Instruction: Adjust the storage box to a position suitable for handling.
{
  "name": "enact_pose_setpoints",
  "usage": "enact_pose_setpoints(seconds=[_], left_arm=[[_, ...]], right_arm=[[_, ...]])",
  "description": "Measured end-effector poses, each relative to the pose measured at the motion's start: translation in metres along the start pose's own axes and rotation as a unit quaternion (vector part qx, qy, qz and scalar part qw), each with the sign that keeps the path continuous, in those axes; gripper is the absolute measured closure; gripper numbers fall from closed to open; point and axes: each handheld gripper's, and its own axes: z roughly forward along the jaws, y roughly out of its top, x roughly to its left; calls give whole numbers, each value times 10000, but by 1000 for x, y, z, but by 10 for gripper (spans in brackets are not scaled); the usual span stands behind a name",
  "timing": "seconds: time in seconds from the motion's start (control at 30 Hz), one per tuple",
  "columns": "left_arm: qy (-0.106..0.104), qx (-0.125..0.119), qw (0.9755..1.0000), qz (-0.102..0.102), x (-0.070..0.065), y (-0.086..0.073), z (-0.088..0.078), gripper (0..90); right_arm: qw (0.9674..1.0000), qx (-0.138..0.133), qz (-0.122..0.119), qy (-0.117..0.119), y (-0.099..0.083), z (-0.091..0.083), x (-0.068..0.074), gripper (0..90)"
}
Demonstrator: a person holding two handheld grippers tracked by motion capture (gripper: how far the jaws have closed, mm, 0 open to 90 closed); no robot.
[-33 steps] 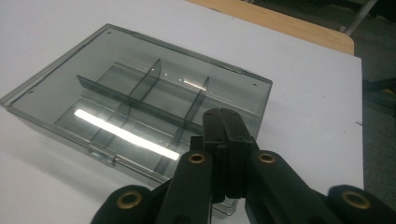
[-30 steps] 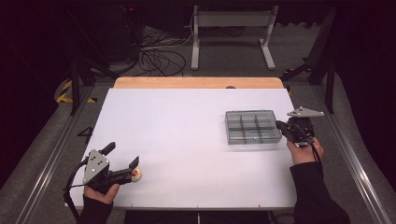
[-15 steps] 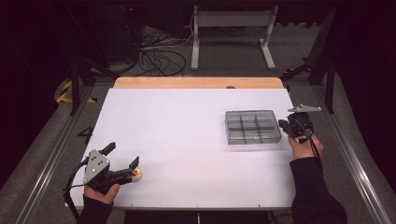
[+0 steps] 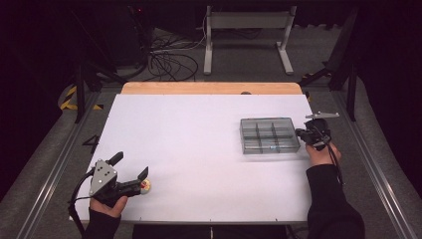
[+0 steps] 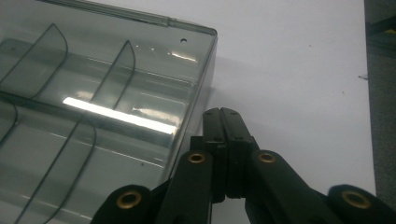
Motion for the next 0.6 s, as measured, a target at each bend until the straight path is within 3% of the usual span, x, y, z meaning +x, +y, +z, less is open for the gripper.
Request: enact_pose_setpoints(seconds=[0.17,0.37,0.6], left_arm=[[10,1,10000,-12,0,0,1,78],[9,9,10000,0,0,0,1,78],[6,11,10000,0,-1,0,1,78]], right_arm=[[9998,171,87,66,-2,8,-3,900],[9993,159,144,293,-3,11,-5,900],[9994,177,148,269,-2,10,-3,900]])
